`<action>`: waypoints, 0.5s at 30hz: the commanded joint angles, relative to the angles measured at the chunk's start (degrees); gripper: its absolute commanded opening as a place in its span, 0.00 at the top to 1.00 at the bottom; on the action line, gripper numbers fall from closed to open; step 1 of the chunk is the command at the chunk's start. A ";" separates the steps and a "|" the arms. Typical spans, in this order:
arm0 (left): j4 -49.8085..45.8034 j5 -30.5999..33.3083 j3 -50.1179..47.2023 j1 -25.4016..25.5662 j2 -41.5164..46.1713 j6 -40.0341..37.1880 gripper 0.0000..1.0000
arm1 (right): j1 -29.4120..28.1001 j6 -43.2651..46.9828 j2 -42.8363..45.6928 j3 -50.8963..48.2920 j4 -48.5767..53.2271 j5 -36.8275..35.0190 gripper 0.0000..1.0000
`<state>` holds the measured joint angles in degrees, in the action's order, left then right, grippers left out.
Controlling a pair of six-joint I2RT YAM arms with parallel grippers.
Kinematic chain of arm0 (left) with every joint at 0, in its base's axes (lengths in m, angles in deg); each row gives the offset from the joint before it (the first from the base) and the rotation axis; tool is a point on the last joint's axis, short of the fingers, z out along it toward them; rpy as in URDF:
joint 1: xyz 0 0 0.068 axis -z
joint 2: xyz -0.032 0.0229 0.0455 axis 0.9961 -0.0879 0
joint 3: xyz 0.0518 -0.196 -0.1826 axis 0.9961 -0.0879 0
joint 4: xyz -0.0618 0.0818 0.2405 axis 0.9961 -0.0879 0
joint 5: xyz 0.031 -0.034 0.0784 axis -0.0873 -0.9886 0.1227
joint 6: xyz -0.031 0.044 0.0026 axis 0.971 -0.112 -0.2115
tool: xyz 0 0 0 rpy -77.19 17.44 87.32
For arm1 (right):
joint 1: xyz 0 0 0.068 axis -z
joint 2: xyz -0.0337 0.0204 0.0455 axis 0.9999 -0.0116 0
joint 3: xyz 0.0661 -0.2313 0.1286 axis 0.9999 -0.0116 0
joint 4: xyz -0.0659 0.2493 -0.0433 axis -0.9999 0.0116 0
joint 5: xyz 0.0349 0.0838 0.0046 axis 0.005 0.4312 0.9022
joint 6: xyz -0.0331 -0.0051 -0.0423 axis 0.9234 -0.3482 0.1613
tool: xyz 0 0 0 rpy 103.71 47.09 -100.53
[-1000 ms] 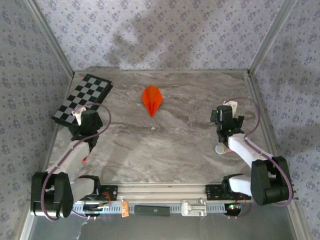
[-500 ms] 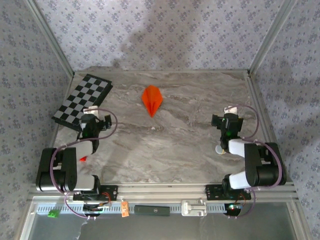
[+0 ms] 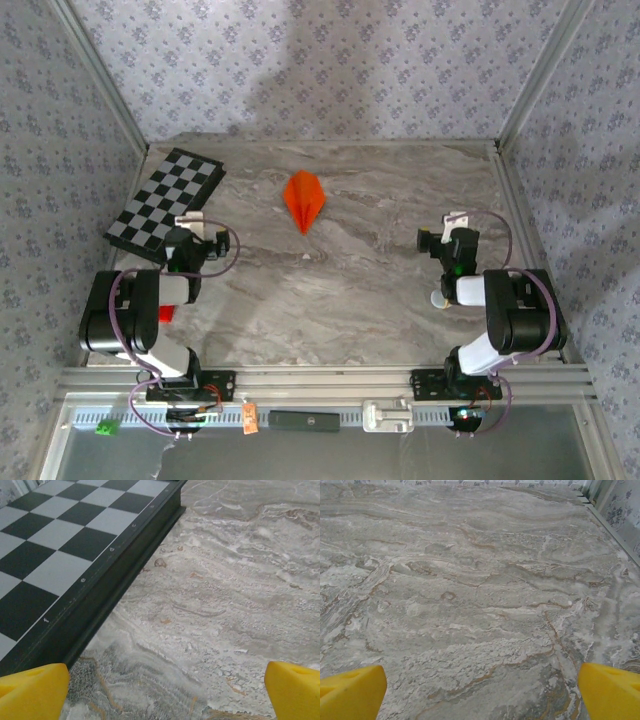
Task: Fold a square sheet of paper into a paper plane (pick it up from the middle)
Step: Reset both arms
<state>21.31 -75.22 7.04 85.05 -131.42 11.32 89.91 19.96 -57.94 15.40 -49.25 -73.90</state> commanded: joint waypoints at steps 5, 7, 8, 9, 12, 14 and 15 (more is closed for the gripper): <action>0.70 2.13 1.77 -0.47 -0.16 1.09 0.00 | 0.64 -0.53 -0.41 1.42 0.51 2.00 0.00; 0.79 2.11 1.75 -0.50 -0.24 1.09 0.00 | 0.63 -0.47 -0.41 1.42 0.51 1.92 0.00; 0.93 2.19 1.75 -0.53 -0.28 0.97 0.00 | 0.62 -0.51 -0.36 1.42 0.51 2.01 0.00; 0.89 2.18 1.75 -0.51 -0.23 0.95 0.00 | 0.63 -0.47 -0.36 1.43 0.51 2.05 0.00; 0.67 2.13 1.91 -0.47 -0.24 1.05 0.00 | 0.65 -0.45 -0.36 1.42 0.51 1.98 0.00; 0.67 2.11 1.93 -0.45 -0.23 1.05 0.00 | 0.65 -0.47 -0.40 1.42 0.51 2.01 0.00; 0.63 2.09 1.88 -0.53 -0.34 1.01 0.00 | 0.61 -0.46 -0.36 1.42 0.51 2.00 0.00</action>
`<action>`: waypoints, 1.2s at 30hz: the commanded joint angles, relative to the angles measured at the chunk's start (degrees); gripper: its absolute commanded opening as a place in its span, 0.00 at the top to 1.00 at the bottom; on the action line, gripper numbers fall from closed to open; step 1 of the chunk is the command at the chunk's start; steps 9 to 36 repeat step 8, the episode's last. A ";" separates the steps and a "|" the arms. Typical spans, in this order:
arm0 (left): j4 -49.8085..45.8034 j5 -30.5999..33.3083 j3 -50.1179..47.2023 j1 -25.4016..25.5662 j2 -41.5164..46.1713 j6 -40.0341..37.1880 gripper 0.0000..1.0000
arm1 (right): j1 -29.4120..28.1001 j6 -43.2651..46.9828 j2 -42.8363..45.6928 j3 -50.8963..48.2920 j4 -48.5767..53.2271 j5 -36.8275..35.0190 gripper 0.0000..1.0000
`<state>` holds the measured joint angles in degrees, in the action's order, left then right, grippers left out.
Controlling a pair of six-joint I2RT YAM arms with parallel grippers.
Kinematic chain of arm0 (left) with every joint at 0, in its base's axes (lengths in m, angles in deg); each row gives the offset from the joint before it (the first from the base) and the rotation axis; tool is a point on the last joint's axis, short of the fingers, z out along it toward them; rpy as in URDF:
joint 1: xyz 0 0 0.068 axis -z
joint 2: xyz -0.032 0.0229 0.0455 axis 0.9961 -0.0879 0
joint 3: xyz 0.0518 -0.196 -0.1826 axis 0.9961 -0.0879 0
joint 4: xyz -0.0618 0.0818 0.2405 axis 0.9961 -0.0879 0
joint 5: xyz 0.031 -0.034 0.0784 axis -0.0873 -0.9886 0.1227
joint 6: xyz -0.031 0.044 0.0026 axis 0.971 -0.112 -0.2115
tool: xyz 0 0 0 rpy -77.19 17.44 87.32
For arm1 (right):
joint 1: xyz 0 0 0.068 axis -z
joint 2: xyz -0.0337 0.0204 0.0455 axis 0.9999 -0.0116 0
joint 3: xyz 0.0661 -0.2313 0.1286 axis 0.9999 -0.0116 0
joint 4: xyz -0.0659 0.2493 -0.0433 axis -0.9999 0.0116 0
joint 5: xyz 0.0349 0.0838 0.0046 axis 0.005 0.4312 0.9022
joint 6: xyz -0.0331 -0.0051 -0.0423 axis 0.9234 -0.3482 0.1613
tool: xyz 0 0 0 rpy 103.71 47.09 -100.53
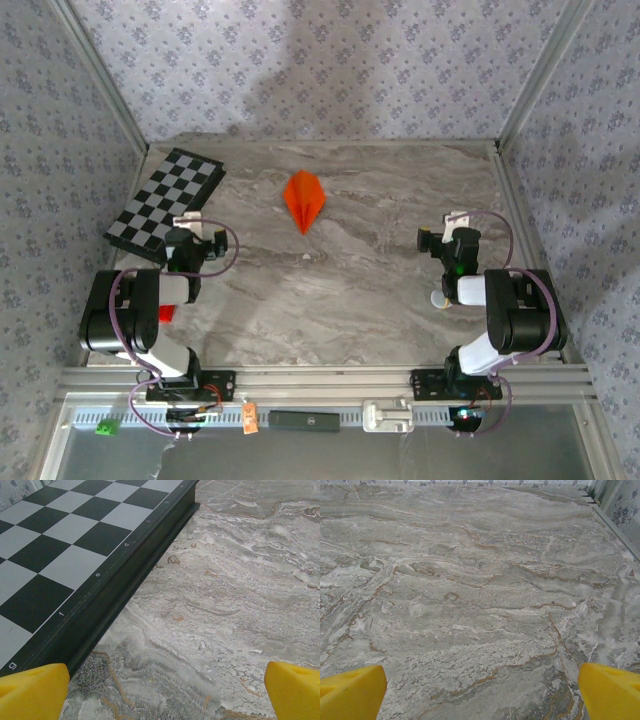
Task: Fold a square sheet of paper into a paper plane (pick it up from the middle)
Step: Reset both arms
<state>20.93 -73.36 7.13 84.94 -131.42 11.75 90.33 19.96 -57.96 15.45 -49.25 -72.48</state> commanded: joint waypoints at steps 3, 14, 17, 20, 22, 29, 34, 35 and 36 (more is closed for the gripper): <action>0.63 0.23 2.02 -0.43 -0.36 0.65 0.00 | 0.23 -0.40 -0.36 1.38 0.52 0.50 0.00; 0.95 0.25 1.81 -0.42 -0.37 0.64 0.00 | 0.23 -0.38 -0.36 1.37 0.44 0.52 0.00; 0.95 0.25 1.81 -0.42 -0.37 0.64 0.00 | 0.23 -0.38 -0.36 1.37 0.44 0.52 0.00; 0.95 0.25 1.81 -0.42 -0.37 0.64 0.00 | 0.23 -0.38 -0.36 1.37 0.44 0.52 0.00; 0.95 0.25 1.81 -0.42 -0.37 0.64 0.00 | 0.23 -0.38 -0.36 1.37 0.44 0.52 0.00; 0.95 0.25 1.81 -0.42 -0.37 0.64 0.00 | 0.23 -0.38 -0.36 1.37 0.44 0.52 0.00; 0.95 0.25 1.81 -0.42 -0.37 0.64 0.00 | 0.23 -0.38 -0.36 1.37 0.44 0.52 0.00; 0.95 0.25 1.81 -0.42 -0.37 0.64 0.00 | 0.23 -0.38 -0.36 1.37 0.44 0.52 0.00; 0.95 0.25 1.81 -0.42 -0.37 0.64 0.00 | 0.23 -0.38 -0.36 1.37 0.44 0.52 0.00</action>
